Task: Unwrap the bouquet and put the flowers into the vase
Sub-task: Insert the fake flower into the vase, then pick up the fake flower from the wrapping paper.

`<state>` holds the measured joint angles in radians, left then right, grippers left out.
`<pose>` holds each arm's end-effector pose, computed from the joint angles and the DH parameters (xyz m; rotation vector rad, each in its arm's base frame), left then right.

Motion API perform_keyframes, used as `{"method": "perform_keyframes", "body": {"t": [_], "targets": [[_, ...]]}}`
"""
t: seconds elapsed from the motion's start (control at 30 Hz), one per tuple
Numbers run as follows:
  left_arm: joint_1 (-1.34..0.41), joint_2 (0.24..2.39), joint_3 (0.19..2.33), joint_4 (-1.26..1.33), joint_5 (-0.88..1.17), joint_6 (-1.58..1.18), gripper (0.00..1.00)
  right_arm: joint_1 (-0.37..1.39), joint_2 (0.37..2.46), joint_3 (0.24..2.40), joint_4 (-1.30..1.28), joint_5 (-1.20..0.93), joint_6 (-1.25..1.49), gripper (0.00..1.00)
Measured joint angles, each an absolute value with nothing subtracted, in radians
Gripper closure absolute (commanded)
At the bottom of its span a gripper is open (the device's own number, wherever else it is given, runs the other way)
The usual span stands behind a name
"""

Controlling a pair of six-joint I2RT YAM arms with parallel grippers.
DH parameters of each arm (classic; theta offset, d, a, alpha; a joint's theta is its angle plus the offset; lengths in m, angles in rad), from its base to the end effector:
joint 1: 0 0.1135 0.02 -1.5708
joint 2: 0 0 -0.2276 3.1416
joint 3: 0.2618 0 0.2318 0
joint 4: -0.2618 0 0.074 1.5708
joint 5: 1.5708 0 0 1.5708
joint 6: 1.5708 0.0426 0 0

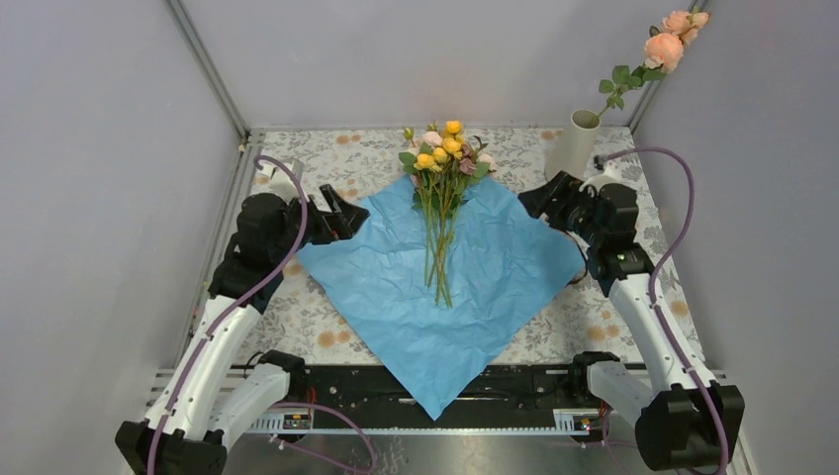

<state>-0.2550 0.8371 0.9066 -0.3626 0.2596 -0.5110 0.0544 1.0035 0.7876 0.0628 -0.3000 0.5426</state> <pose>0.1879 -0.0603 0.3247 -0.0604 1.9252 -0.7643 0.2416 0.0258 0.2986 0.2032 1.7561 0.6954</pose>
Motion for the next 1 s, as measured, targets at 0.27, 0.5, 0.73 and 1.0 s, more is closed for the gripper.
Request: {"method": "perform_keyframes", "body": {"t": [0.27,0.5,0.73,1.0], "targets": [[-0.44,0.839,0.711,-0.283,0.193,-0.632,0.08,0.244,0.923,0.606,0.015,-0.35,0.614,0.23],[-0.624,1.001,0.641,-0.144,0.082,-0.736,0.13,0.306,0.865,0.451,0.049,-0.35,0.709,0.31],[-0.749,1.232,0.707,-0.026,-0.058,-0.765,0.35,0.317,0.863,0.432,0.059,-0.327,0.739,0.35],[-0.789,1.496,0.907,0.043,-0.186,-0.748,0.49,0.318,0.833,0.419,0.063,-0.321,0.751,0.37]]}}
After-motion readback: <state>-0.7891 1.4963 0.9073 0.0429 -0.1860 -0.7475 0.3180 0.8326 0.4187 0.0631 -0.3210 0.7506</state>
